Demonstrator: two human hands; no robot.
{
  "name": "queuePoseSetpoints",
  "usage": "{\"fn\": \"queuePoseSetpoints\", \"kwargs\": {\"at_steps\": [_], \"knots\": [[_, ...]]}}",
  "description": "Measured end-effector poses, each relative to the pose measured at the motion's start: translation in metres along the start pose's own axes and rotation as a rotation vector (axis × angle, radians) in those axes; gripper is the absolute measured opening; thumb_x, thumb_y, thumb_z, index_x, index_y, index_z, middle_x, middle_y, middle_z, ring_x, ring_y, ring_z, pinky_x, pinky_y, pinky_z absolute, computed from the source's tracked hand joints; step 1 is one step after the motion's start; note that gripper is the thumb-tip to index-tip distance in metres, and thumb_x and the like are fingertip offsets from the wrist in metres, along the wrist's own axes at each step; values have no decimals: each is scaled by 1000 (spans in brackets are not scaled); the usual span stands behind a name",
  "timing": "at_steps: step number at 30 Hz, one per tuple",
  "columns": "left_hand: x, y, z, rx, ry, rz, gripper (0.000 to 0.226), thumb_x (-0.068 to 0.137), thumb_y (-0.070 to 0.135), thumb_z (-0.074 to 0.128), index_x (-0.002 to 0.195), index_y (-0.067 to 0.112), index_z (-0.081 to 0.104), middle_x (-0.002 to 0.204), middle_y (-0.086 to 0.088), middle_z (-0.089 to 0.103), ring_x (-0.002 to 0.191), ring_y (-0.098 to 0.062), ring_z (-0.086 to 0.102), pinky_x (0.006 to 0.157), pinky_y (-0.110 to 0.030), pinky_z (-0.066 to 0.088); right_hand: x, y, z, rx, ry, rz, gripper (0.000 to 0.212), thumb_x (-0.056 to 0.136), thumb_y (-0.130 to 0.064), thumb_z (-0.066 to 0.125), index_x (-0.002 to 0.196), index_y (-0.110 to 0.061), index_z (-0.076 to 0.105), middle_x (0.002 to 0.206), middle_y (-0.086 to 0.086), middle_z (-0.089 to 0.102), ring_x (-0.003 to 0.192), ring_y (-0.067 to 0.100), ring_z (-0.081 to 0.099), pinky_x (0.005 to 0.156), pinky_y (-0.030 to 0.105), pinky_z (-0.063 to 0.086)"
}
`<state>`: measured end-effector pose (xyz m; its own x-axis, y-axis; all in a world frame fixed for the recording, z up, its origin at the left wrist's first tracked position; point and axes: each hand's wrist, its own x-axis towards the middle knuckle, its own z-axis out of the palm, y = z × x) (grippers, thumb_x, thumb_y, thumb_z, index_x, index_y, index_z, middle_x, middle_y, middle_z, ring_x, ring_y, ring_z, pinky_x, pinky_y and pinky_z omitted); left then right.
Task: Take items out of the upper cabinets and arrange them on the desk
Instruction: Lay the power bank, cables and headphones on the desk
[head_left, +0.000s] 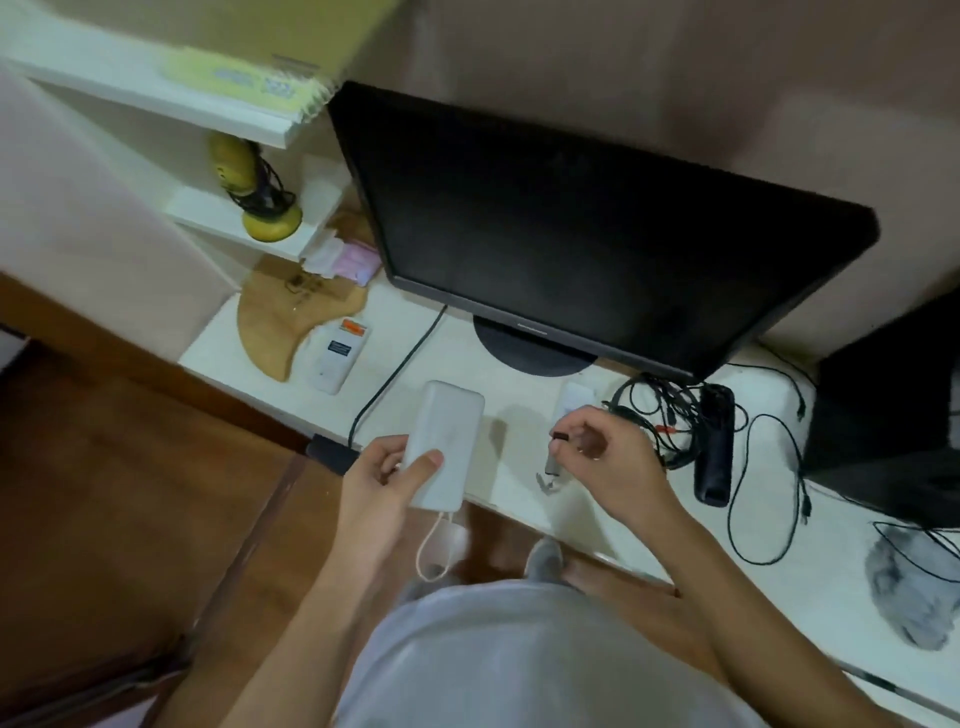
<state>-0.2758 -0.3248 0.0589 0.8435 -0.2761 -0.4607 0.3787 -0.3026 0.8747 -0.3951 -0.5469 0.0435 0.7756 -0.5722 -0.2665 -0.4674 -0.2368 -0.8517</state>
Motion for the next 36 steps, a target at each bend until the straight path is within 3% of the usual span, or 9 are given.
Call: {"fn": "queuePoseSetpoints", "kwargs": {"at_steps": [5,9,14,17,23,31,36], "knots": [[24,9,-37,-62,45,11,20,86,16,76,104,10,69,96,-6,76,81,-19,74,66,-26,58,54,-42,27,-45,-24,-74,14,83,-22,76,81,-34,69,80,-8,68,77,13,68,76,40,59],[65,18,-66,-80,5,-16,20,86,12,76,104,6,69,97,-9,76,80,-18,73,65,-27,57,78,-66,58,-21,44,-83,21,81,-21,76,78,-39,67,83,-5,72,77,19,69,77,44,59],[119,35,-100,25,-162,-26,19,88,13,74,105,8,68,98,-7,74,96,-29,71,86,-50,59,70,-78,96,21,195,44,20,82,-12,77,78,-29,69,79,-5,74,79,20,70,80,42,58],[149,39,-107,152,-247,29,14,88,17,75,99,13,68,101,-5,71,100,-25,67,82,-42,56,52,-73,111,55,229,113,16,84,-14,75,80,-29,69,78,-4,75,79,22,71,81,46,58],[172,35,-83,250,-414,30,19,87,30,75,104,24,68,100,8,72,96,-11,68,83,-33,58,10,-56,115,73,346,221,15,86,-11,72,82,-25,68,74,-4,74,76,18,72,81,44,58],[168,3,-22,308,-488,-100,25,85,26,76,103,11,68,104,-5,71,99,-23,67,87,-45,56,-13,-23,104,51,415,317,13,85,-12,76,80,-23,70,75,-9,72,71,12,67,70,24,53],[174,-19,12,327,-484,-134,26,84,22,77,102,6,67,103,-5,70,98,-24,67,79,-40,56,3,7,93,23,385,356,8,84,-11,76,83,-19,72,78,-8,72,71,11,69,76,33,58]]}}
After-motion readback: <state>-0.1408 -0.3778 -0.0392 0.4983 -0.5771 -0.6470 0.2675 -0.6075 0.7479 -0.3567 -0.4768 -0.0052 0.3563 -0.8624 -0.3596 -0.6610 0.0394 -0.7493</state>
